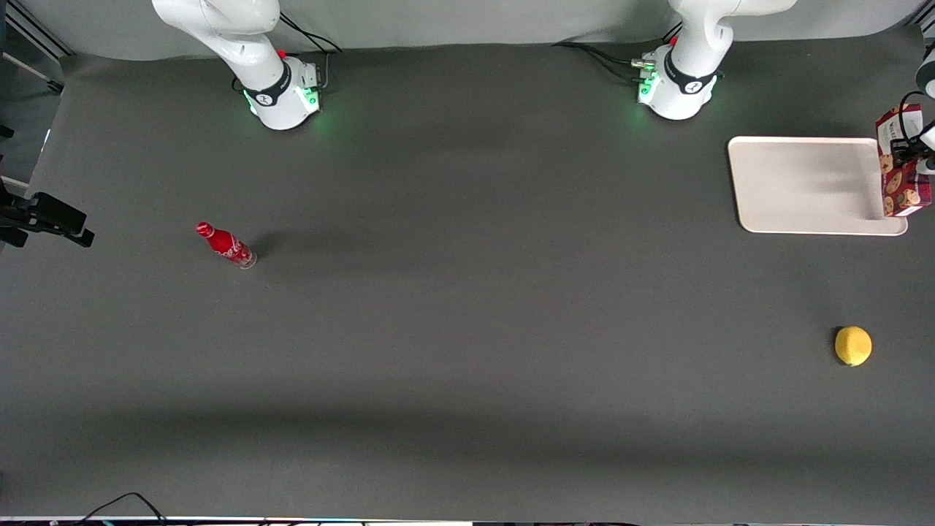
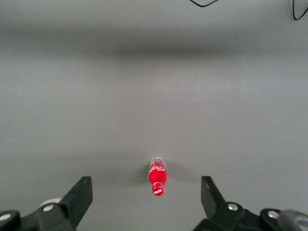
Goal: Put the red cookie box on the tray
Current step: 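Lower the upright cookie box onto the tray's edge and open the gripper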
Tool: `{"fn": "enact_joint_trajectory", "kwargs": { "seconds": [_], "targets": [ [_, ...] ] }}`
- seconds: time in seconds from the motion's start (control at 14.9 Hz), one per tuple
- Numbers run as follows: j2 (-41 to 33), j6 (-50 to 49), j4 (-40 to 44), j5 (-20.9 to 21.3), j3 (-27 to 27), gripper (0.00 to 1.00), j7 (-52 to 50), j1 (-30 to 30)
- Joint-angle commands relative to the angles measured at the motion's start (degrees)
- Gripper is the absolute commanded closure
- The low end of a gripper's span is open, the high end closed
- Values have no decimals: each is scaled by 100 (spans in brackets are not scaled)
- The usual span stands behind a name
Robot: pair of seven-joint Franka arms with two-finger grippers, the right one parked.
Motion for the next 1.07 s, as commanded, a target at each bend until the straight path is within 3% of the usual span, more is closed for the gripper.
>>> {"fn": "enact_joint_trajectory", "kwargs": {
  "seconds": [0.0, 0.2, 0.27, 0.34, 0.6, 1.01],
  "targets": [
    [500, 146, 125, -890, -58, 100, 861, 219],
    [632, 172, 143, -1068, -76, 99, 1109, 290],
    [650, 164, 152, -1068, -85, 42, 1118, 281],
    [650, 155, 169, -1094, -94, 0, 1118, 290],
    [650, -308, 633, -1164, -172, 0, 1109, 264],
    [510, -2943, 2538, -1446, -208, 0, 934, 184]
  ]
}}
